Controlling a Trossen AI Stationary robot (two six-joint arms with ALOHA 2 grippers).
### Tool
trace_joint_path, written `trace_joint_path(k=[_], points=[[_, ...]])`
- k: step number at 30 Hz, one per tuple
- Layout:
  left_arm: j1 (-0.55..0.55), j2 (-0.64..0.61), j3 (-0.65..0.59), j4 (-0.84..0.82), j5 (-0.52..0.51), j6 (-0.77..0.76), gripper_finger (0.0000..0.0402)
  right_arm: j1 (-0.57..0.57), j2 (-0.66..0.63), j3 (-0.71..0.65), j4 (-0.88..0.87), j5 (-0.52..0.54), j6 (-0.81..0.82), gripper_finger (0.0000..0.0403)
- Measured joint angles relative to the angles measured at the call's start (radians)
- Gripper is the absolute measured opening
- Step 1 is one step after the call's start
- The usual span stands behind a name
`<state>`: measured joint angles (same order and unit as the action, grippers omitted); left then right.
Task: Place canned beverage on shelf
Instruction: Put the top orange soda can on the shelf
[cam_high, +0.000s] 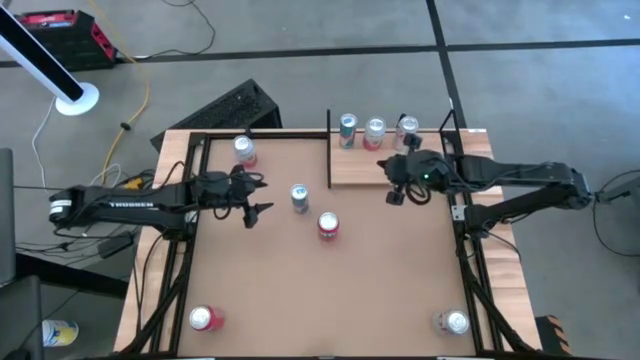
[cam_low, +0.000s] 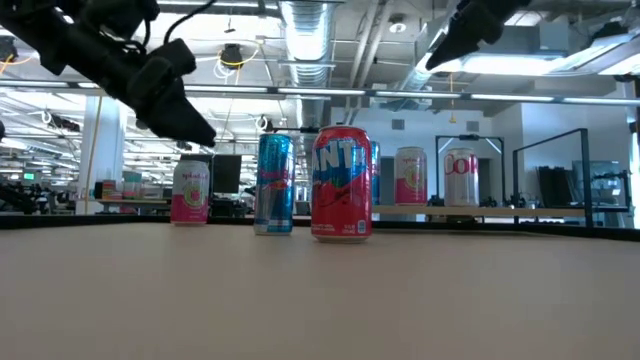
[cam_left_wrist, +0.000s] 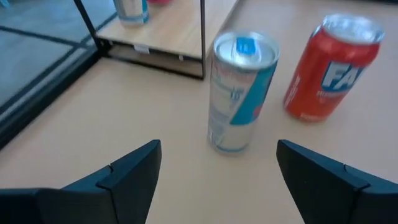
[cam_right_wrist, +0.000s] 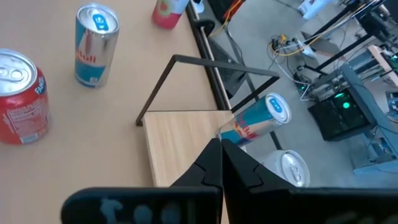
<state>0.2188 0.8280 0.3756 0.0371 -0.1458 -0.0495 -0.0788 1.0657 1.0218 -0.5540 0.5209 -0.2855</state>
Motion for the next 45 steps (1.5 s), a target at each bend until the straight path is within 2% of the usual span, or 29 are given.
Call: trace_joint_path(k=[8, 13, 21, 25, 33, 40, 43, 45], points=[[0.0, 0.094, 0.0, -0.002, 0.003, 0.008, 0.0305, 0.059, 0.027, 0.0, 0.003, 0.0, 0.055, 0.0021], [0.0, 0.11, 0.0, -0.006, 0.003, 0.01, 0.0305, 0.157, 0.027, 0.0, 0.001, -0.004, 0.11, 0.0021], [0.0, 0.101, 0.0, 0.011, -0.022, 0.016, 0.0305, 0.336, 0.027, 0.0, 0.008, -0.009, 0.104, 0.0021], [0.0, 0.109, 0.0, 0.007, 0.01, 0.014, 0.0305, 0.39, 0.035, 0.0, 0.013, -0.009, 0.087, 0.0021], [-0.001, 0.108, 0.0, -0.027, 0.0, 0.018, 0.0305, 0.397, 0.14, 0.0, 0.029, -0.047, 0.164, 0.0023], [-0.001, 0.108, 0.0, -0.025, 0.001, 0.003, 0.0305, 0.383, 0.286, 0.0, 0.261, -0.051, 0.122, 0.0056], [-0.001, 0.108, 0.0, -0.025, 0.034, 0.001, 0.0305, 0.36, 0.346, 0.001, 0.342, -0.054, 0.068, 0.0072], [-0.001, 0.108, 0.0, -0.025, 0.044, 0.0, 0.0305, 0.334, 0.367, 0.009, 0.35, -0.086, 0.052, 0.0088]])
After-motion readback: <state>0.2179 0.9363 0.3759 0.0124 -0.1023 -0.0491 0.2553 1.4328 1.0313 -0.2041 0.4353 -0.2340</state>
